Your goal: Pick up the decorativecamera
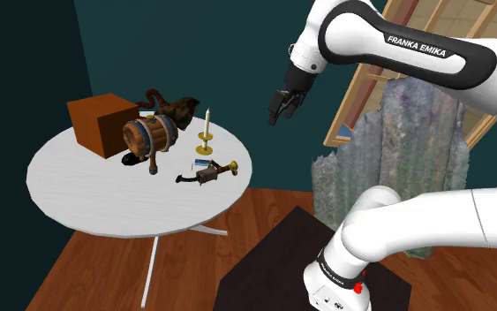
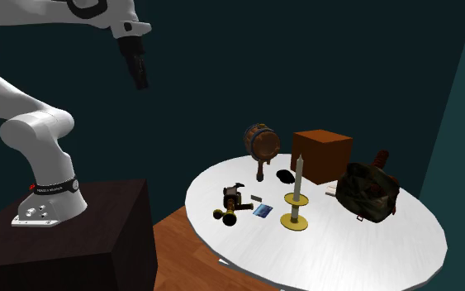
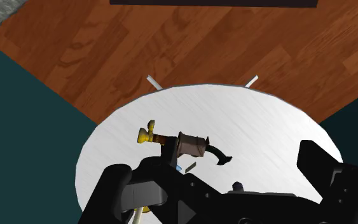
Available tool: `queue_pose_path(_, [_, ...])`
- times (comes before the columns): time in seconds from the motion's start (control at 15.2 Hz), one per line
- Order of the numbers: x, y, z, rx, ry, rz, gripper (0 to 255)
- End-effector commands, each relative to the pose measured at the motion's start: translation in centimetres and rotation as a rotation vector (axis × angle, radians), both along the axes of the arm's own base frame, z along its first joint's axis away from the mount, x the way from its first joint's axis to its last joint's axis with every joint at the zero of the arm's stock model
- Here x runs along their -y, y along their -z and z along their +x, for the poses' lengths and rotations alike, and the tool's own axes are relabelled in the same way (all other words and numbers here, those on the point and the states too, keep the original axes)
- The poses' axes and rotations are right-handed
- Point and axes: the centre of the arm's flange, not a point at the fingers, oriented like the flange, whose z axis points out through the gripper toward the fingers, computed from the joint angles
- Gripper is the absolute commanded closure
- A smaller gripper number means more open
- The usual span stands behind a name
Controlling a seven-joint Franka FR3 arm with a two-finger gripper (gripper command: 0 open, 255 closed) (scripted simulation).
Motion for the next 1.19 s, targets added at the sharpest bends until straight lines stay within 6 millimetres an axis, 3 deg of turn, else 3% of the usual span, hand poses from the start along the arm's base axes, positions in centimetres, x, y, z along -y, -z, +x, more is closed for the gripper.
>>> queue_pose_path(0.0, [0.0, 0.0, 0.0, 0.000, 0.000, 0.000, 0])
queue_pose_path(1.12, [3.8, 16.7, 15.1, -0.075, -0.363, -0.113, 0])
